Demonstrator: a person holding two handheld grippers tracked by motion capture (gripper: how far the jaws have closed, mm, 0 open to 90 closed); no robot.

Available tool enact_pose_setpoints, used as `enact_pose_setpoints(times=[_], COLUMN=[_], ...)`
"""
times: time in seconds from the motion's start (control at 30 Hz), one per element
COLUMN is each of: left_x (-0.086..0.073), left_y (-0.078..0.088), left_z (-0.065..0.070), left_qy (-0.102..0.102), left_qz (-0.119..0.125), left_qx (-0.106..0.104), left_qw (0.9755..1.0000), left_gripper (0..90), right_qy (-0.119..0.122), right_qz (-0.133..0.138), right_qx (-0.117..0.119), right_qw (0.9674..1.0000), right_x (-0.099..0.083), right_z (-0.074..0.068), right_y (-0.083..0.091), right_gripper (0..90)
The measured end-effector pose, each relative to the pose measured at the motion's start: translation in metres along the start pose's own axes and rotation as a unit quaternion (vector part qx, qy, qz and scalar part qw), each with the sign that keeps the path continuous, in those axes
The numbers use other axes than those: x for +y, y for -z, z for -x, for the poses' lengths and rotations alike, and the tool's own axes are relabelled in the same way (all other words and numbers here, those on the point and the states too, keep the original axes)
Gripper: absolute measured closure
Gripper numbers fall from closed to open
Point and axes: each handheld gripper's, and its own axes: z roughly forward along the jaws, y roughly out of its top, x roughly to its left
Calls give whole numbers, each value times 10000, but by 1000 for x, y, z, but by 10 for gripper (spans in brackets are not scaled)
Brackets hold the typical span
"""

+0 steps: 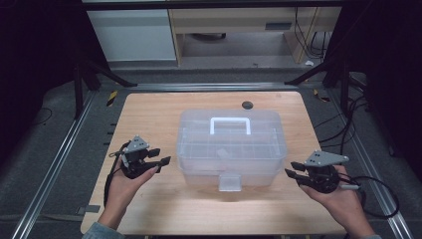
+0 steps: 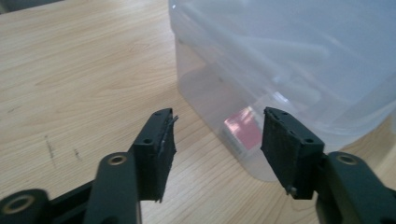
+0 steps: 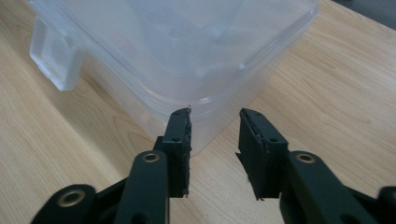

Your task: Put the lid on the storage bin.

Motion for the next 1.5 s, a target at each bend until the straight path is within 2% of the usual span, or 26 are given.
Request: enact_pose_setpoints(times=[0.07,0.13,0.23,0.27,0.3,0.37,0.43,0.5,0.67,0.8,0.87,0.97,1.03,1.07,1.2,1.23,1.27,1.3,1.33,1.5], left_x=[-1,-3,-8,-8,-10,-13,-16,-20,-24,-26,-27,-27,-27,-27,-25,-24,-24,-23,-22,-19], left_y=[-1,-1,-5,-5,-6,-8,-10,-14,-16,-18,-19,-21,-25,-25,-29,-30,-31,-32,-33,-42], left_z=[-3,-5,-12,-12,-13,-15,-17,-19,-23,-25,-27,-29,-29,-29,-32,-33,-35,-38,-40,-54], left_qy=[1,13,169,169,185,189,221,203,249,281,297,348,300,300,240,250,266,290,303,315], left_qz=[-41,-71,-84,-84,-99,-135,-182,-290,-348,-419,-431,-440,-517,-517,-601,-619,-643,-661,-677,-854], left_qx=[43,119,246,246,309,425,461,516,548,619,640,709,740,740,797,822,836,853,864,983], left_qw=[10000,9999,9995,9995,9993,9988,9985,9980,9976,9968,9966,9959,9955,9955,9947,9944,9941,9937,9935,9910], left_gripper=[391,339,232,205,191,174,130,118,85,65,50,50,46,43,41,41,41,42,42,43], right_qy=[-37,-36,-77,-77,-136,-153,-261,-252,-355,-531,-662,-751,-850,-850,-1027,-1095,-1095,-1178,-1178,-1246], right_qz=[0,-57,-168,-168,-234,-268,-427,-464,-546,-639,-554,-495,-458,-458,-486,-500,-500,-482,-482,-373], right_qx=[-78,-279,-485,-485,-556,-592,-650,-685,-767,-937,-1131,-1217,-1332,-1332,-1435,-1515,-1515,-1546,-1546,-1648], right_qw=[10000,9996,9987,9987,9981,9978,9966,9963,9949,9921,9898,9885,9864,9864,9831,9811,9811,9797,9797,9777], right_x=[0,-1,-4,-4,-5,-6,-7,-8,-11,-12,-11,-9,-8,-8,-8,-9,-9,-11,-11,-13], right_z=[0,1,4,4,5,6,8,9,13,19,24,28,36,36,49,56,56,63,63,78], right_y=[0,-1,-5,-5,-8,-9,-13,-15,-19,-21,-19,-18,-18,-18,-25,-31,-31,-36,-36,-46], right_gripper=[541,451,343,343,300,282,227,224,224,223,236,238,247,247,253,262,262,302,302,423])
